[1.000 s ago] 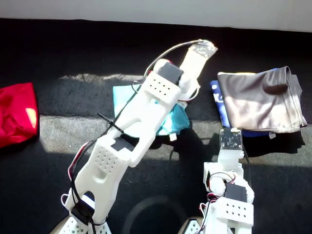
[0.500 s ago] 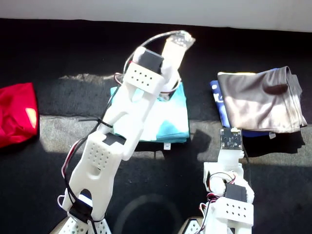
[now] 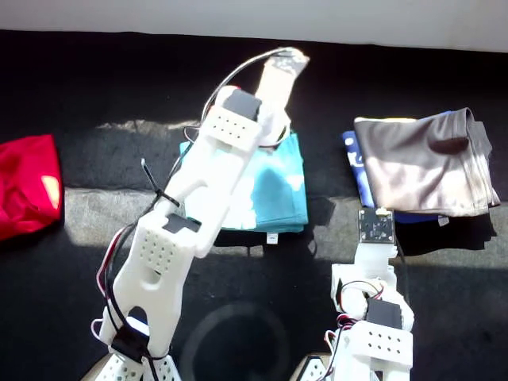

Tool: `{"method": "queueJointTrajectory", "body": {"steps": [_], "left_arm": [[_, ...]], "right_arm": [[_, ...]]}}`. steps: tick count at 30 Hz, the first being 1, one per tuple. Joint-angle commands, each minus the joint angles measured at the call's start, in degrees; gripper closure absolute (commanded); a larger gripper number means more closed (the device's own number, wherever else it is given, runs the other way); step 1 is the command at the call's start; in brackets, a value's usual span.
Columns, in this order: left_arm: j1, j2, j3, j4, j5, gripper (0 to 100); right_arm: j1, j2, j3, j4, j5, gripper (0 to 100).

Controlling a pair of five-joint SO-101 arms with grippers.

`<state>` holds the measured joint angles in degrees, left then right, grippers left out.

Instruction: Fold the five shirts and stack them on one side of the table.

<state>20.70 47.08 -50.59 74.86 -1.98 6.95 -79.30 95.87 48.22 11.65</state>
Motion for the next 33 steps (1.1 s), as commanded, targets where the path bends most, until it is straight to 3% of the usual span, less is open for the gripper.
{"method": "queueJointTrajectory", "body": {"steps": [1, 7, 14, 23, 27, 33], "left_arm": [[1.5, 2.2, -0.6, -3.0, 0.4, 99], [2.7, 7.6, -2.0, -5.2, 1.4, 99], [-0.3, 13.9, -10.8, -13.5, 5.9, 99], [-0.4, 16.4, -22.3, -7.4, 6.1, 99], [-2.2, 16.1, -27.6, 0.4, 5.9, 99], [-6.5, 16.1, -44.8, 24.1, 2.5, 99]], "right_arm": [[0.6, -0.6, 0.3, 0.1, 0.2, 98.0], [0.6, -0.6, 0.3, 0.1, 0.2, 98.0], [0.6, -0.6, 0.3, 0.1, 0.2, 98.0], [0.6, -0.6, 0.3, 0.1, 0.2, 98.0], [0.6, -0.6, -0.1, 0.1, 0.2, 97.6], [0.3, -0.2, -9.9, 5.3, 0.2, 92.6]]}}
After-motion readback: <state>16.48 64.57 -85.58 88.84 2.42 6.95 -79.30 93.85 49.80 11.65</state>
